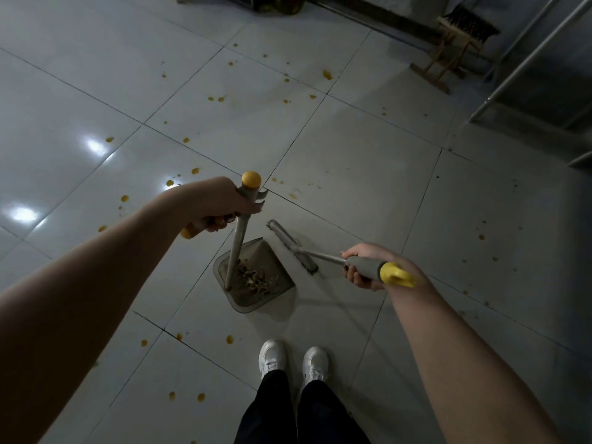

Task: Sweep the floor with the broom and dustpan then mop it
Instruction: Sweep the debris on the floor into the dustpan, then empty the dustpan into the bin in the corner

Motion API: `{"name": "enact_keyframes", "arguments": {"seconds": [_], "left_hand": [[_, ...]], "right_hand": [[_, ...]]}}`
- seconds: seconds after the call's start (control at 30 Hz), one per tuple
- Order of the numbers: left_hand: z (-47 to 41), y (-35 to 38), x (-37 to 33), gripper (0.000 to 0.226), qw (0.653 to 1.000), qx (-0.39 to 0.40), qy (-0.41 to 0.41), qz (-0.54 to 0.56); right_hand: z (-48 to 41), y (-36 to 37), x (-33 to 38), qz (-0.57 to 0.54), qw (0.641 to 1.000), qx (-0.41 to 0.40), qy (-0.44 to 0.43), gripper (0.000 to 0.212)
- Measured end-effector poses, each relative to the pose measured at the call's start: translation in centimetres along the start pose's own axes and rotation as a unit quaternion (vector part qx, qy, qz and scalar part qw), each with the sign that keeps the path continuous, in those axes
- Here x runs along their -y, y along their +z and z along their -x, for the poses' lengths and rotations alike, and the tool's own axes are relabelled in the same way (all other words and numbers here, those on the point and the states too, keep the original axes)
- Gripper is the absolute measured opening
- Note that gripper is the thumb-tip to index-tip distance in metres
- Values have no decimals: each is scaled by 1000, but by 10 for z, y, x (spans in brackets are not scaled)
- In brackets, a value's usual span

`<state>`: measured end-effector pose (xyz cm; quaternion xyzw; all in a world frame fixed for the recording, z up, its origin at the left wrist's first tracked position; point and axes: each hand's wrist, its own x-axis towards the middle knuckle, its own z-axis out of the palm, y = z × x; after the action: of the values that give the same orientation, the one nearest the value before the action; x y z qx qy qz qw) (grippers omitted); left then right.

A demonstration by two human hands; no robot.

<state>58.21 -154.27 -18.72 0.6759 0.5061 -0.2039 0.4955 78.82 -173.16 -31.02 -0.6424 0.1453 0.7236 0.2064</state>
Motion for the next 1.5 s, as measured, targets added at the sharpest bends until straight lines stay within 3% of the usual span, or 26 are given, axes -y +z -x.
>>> {"name": "enact_keyframes", "arguments": {"seconds": [0.07,0.2,0.37,0.6,1.03,1.3,1.5], "left_hand": [[5,1,3,32,1000,-6,-1,-2],[14,4,14,26,1000,-7,-16,1],[37,-5,14,29,1000,-11,-6,-11],[83,-13,-14,29,998,-42,30,-22],[123,30,-88,37,993,-13,81,-87],[135,84,-164,38,969,40,163,-179],[138,116,-212,40,933,95,229,-260]], "right_hand": [[6,1,0,-44,999,5,-16,65],[19,-4,-1,-130,989,22,-68,25],[38,-9,-8,-196,971,117,-75,11],[64,-23,-25,-245,958,114,-96,32],[135,-87,-75,-247,949,53,-186,34],[170,-140,-134,-326,921,23,-211,40],[196,-156,-167,-355,895,-61,-262,39]]}}
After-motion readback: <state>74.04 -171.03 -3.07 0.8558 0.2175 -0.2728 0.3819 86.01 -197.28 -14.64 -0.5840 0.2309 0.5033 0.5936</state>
